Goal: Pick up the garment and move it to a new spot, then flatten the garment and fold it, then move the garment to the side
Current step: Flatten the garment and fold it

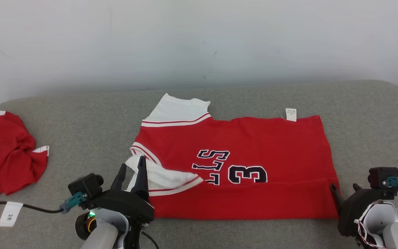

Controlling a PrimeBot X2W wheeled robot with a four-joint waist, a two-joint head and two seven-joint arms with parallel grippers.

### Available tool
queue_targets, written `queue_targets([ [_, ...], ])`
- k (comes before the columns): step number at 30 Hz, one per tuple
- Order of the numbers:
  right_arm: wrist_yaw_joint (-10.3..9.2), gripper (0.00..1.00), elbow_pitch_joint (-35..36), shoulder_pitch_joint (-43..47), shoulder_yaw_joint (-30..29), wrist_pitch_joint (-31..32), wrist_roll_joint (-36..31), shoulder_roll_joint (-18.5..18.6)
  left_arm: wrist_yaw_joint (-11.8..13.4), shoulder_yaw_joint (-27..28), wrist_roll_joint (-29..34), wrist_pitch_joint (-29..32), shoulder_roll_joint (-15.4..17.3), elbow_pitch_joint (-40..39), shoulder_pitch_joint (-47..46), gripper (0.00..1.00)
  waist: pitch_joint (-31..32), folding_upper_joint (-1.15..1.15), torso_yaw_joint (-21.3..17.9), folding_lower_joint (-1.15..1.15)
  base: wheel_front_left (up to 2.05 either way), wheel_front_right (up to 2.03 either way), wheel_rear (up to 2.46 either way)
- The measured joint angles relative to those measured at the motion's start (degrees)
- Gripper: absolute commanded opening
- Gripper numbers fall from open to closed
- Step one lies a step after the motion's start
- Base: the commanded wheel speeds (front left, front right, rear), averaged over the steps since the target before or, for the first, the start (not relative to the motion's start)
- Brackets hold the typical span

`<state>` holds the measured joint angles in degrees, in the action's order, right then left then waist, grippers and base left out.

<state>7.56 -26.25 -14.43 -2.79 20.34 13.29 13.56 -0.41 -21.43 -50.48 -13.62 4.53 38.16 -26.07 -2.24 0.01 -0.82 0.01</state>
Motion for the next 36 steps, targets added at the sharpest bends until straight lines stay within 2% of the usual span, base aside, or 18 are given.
queue_targets([
  [3, 0.0, 1.0, -1.0, -0.7, -2.1, -1.8, -0.2, -1.4, 0.0, 1.1, 0.0, -0.5, 0.0, 0.9, 0.0, 1.0, 0.7, 0.0, 0.0, 0.0, 0.0, 0.0, 0.0],
  [10, 0.0, 1.0, -1.7, -0.5, -4.7, -3.6, -1.9, -1.8, -0.3, 2.2, 2.1, -1.3, 0.8, 1.0, 2.9, 1.0, 2.6, 0.0, 0.2, -0.01, 0.0, 0.0, 0.0],
  [16, 0.0, 1.0, -2.1, 2.4, -6.1, 1.7, -1.7, -1.8, 0.5, -2.6, 7.4, -0.6, 2.9, 2.9, 6.4, 1.0, 3.6, -0.01, 0.6, -0.01, 0.0, 0.0, 0.0],
  [20, 0.0, 1.0, -1.6, 3.1, -6.3, 3.9, -1.7, -2.3, 1.9, -6.1, 11.5, 0.5, 4.1, 4.6, 6.7, 1.0, 3.3, 0.0, 0.6, -0.01, 0.0, 0.0, 0.0],
  [29, 0.0, 1.0, -2.1, 1.9, -6.7, 5.2, -3.1, -4.7, 5.0, -8.3, 14.5, 2.6, 5.9, 9.0, 4.7, 1.0, 0.9, -0.01, 0.4, -0.01, 0.0, 0.0, 0.0],
  [36, 0.0, 1.0, -4.0, 0.8, -8.2, 6.3, -6.1, -6.4, 3.3, -8.5, 14.1, 3.4, 5.4, 12.1, 2.1, 1.0, -0.9, -0.01, 0.5, -0.01, 0.0, 0.0, 0.0],
])
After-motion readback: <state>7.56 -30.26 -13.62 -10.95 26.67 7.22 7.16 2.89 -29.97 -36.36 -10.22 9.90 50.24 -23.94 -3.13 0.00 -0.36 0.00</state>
